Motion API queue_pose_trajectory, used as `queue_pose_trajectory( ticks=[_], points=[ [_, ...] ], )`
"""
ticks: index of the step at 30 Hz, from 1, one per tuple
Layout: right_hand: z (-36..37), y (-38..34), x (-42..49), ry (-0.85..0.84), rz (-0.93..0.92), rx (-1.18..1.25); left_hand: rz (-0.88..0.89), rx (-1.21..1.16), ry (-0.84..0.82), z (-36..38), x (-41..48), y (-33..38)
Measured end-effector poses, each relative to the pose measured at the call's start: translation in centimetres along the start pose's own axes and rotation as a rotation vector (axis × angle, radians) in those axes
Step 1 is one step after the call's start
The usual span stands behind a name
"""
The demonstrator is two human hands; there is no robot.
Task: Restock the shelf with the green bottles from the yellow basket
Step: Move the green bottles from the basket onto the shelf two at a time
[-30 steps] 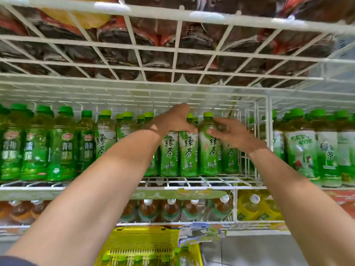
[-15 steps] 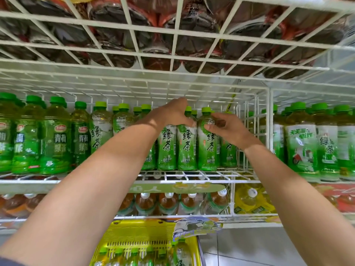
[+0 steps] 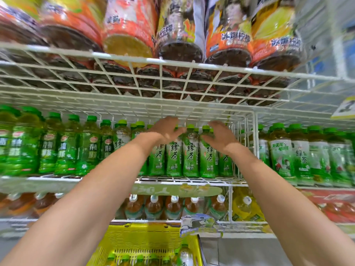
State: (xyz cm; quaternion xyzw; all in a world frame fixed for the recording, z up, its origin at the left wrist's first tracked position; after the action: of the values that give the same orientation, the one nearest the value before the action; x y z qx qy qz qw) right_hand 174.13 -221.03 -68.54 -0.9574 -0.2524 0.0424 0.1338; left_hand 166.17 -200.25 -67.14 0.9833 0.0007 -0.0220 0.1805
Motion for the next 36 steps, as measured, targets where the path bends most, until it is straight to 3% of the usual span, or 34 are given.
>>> queue_pose_trajectory(
  ticks=[5,12,25,36],
  points=[
    [-1.5,-4.7,-5.2,-0.046,-0.034,-0.157,-0.047,0.095,-0.080,-0.4,-6.5,-0.9],
    [0.8,-11.2,-12.7,0.005,-0.171,-0.240,-0.060,0.335,-0.026,1.2,-16.3,-1.7],
    [9.7,-17.6,-18.5,-0.009,-0.308,-0.252,-0.166,0.348,0.027,5.4,-26.6,-5.3],
    [24.4,-16.5,-19.0,-0.264,-0.276,-0.162,-0.265,0.233,-0.167,17.9,-27.7,-13.4]
  ],
)
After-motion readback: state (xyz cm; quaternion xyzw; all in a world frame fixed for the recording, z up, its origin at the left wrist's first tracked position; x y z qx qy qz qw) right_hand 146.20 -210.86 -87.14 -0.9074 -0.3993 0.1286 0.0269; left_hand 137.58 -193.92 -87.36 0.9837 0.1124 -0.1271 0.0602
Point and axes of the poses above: each hand's wrist, its own x-axis towards the middle knuckle, its own z-axis out of the palm, y = z × x, the point moved 2 cm from there along x, towards the middle knuckle, and after that the axes turned 4 degrees about -y, right-handed, at the moved point
